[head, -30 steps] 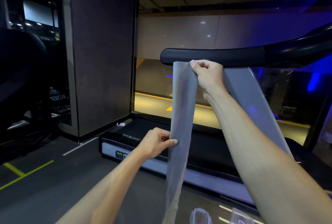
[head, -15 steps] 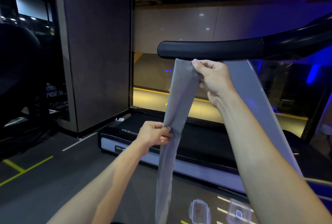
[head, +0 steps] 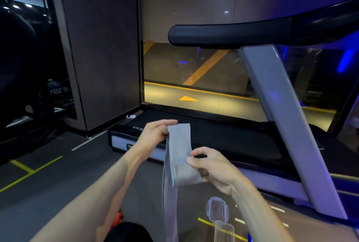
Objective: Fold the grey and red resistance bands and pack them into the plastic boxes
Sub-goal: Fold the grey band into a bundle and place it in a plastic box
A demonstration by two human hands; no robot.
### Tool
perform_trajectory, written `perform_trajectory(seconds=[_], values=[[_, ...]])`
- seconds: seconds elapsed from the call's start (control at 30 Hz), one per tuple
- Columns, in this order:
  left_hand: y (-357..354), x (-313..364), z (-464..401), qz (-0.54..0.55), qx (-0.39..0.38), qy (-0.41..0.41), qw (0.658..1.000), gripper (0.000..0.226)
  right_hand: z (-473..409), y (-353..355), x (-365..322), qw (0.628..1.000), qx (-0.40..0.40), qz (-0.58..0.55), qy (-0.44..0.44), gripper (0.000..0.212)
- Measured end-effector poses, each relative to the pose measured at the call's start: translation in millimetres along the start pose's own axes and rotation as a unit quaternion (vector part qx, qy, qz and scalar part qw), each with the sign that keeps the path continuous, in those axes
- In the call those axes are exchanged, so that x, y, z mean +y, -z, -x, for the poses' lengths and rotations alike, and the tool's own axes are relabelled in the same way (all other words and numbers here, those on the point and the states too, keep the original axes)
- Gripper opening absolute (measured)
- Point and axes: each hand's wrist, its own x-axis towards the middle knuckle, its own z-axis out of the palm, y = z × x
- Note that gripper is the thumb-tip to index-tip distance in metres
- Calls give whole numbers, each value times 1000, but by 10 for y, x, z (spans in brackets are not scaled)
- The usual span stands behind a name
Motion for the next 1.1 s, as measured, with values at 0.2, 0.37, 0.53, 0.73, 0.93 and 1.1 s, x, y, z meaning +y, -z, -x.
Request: perform_trajectory(seconds=[0.2,0.37,0.53,0.73,0.93,1.1], values=[[15,17,98,-30,0,-85,996,22,-331,84,-192,992,50,-99,55,37],[2,63,117,-39,-11,-106,994,23,-491,108,-268,997,12,-58,56,36],[-14,80,144,-48,-35,-114,992,23,-563,94,-312,996,-28,-62,62,27],[-7,114,166,-106,-48,-135,984,24,-666,35,-421,996,32,-54,62,21],[33,223,178,-179,3,-187,966,22,-687,-31,-633,996,39,-20,84,17],[138,243,226,-25,27,-115,993,29,-647,4,-928,995,19,-7,98,15]])
